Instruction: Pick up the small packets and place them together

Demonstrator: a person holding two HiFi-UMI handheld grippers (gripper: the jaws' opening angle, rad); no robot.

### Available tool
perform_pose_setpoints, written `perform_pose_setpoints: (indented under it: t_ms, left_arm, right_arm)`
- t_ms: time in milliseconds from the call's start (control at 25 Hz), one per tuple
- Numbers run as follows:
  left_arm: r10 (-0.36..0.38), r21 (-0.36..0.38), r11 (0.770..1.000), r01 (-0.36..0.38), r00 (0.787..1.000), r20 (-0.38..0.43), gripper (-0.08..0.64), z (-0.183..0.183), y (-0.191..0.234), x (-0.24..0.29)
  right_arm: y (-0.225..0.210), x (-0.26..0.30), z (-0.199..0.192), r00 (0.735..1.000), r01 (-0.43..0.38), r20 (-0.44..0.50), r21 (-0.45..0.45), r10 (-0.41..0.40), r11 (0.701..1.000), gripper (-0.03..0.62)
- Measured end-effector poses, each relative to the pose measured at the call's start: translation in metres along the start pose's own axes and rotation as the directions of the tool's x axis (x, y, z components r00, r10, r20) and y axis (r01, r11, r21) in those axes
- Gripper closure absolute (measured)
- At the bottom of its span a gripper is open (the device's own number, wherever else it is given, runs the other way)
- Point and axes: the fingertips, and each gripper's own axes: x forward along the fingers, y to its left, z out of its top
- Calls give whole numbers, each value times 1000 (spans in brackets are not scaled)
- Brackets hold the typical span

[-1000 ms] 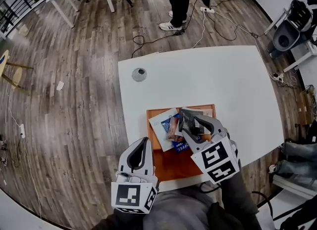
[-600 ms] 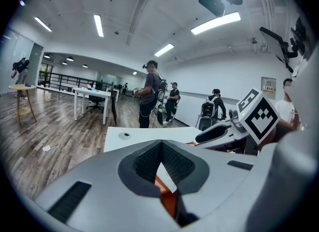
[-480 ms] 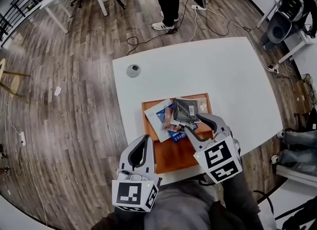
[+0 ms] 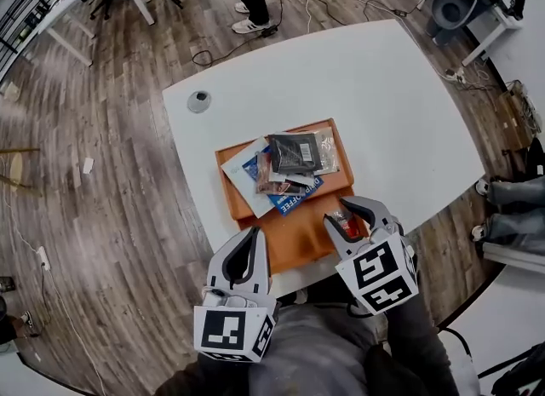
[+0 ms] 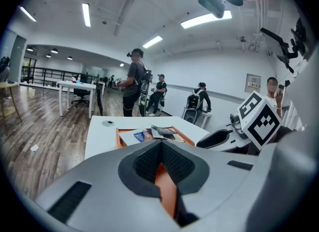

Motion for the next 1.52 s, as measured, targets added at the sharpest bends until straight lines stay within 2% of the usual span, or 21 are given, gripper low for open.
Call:
perform_pose_setpoints:
  t_ms: [280, 520, 600, 680, 840, 1000, 1160, 1240, 1320, 1520]
  left_arm:
    - [-54, 12, 998, 55, 998, -44, 565, -18, -13, 6]
    - [-102, 26, 994, 104, 992, -72, 565, -25, -26, 20]
    - [-124, 40, 991, 128, 989, -81, 565, -24, -35, 27]
    - [-147, 60, 986, 153, 985, -92, 565, -22, -46, 33]
    - [-189, 102, 974, 204, 972, -138, 565, -25, -68, 46]
    - [-229, 146, 953, 264, 949, -218, 565, -38, -86, 63]
    - [-243, 161, 942, 295, 928, -282, 565, -49, -101, 80]
    - [-260, 162, 933, 323, 911, -320, 565, -55, -109, 87]
    - [-282, 156, 920, 360, 882, -377, 565, -65, -117, 92]
    - [-322, 136, 881, 454, 783, -532, 565, -96, -132, 101]
  right_arm:
    - [5, 1, -37, 998, 19, -65, 38, -17, 999, 446]
    - [11, 0, -48, 998, -2, -66, 63, 6, 998, 450]
    - [11, -3, -48, 999, -3, -47, 70, 6, 998, 484]
    - [6, -8, -48, 1000, 6, -23, 84, -4, 996, 570]
    - [-11, -21, -47, 999, 35, 21, 132, -39, 991, 586]
    - [-30, -31, -53, 995, 82, 46, 188, -93, 979, 586]
    - [-46, -36, -66, 993, 94, 48, 219, -107, 971, 586]
    - [-53, -37, -71, 992, 100, 51, 237, -115, 966, 586]
    - [-58, -37, -75, 992, 100, 51, 253, -116, 962, 586]
    - [-71, -34, -85, 993, 94, 44, 286, -111, 954, 586]
